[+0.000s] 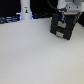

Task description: Open the kcup holder, insert the kcup into the holder, and close the kcup holder

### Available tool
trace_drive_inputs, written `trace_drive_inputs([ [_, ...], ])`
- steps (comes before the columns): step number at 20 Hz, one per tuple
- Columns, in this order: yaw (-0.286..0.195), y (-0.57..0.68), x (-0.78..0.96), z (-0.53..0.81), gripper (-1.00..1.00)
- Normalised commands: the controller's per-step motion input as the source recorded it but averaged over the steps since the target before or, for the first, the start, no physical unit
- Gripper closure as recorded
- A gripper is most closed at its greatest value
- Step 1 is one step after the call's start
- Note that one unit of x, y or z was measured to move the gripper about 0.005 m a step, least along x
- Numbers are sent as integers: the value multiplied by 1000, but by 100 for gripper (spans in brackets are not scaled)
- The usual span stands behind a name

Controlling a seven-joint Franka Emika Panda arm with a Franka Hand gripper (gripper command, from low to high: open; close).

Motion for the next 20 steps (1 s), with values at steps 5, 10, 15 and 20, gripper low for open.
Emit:
trace_drive_inputs([
  [5,-1,-1,27,7,-100],
  [10,-1,-1,26,7,-100],
  [15,-1,1,26,8,-100],
  [20,-1,3,27,8,-100],
])
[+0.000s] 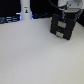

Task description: Open the kcup holder, insert the kcup into the holder, and close the kcup holder

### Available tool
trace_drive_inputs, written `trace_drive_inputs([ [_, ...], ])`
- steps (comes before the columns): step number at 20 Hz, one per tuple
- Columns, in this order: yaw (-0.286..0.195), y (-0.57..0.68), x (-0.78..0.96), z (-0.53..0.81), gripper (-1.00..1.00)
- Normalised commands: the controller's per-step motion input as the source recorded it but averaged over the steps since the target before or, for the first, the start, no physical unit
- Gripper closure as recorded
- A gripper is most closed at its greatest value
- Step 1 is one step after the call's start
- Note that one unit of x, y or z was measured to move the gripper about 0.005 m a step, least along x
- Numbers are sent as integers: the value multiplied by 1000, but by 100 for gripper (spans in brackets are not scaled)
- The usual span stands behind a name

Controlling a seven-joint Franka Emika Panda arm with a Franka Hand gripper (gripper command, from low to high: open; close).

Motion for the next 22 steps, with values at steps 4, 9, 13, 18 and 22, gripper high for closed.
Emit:
trace_drive_inputs([
  [4,0,3,30,10,-100],
  [9,0,5,24,10,-100],
  [13,-1,3,28,8,-100],
  [18,-3,5,19,3,-100],
  [22,0,3,29,9,-100],
])
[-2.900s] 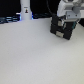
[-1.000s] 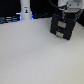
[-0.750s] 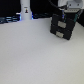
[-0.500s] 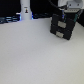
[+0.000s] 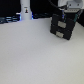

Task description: Open the kcup holder, insert the kcup into the holder, and close the kcup holder

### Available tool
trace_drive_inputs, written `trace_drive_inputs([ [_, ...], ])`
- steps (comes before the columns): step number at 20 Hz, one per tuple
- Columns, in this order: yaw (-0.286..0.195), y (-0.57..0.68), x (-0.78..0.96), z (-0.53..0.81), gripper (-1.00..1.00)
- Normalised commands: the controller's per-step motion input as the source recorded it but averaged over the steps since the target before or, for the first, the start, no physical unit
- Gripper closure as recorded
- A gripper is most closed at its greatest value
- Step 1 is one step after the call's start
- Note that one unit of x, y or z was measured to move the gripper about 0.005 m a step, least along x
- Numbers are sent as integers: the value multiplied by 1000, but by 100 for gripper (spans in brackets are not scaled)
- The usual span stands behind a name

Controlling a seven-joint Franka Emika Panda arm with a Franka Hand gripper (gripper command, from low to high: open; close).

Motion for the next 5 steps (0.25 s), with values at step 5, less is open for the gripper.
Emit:
trace_drive_inputs([
  [5,-1,-23,15,6,-100],
])
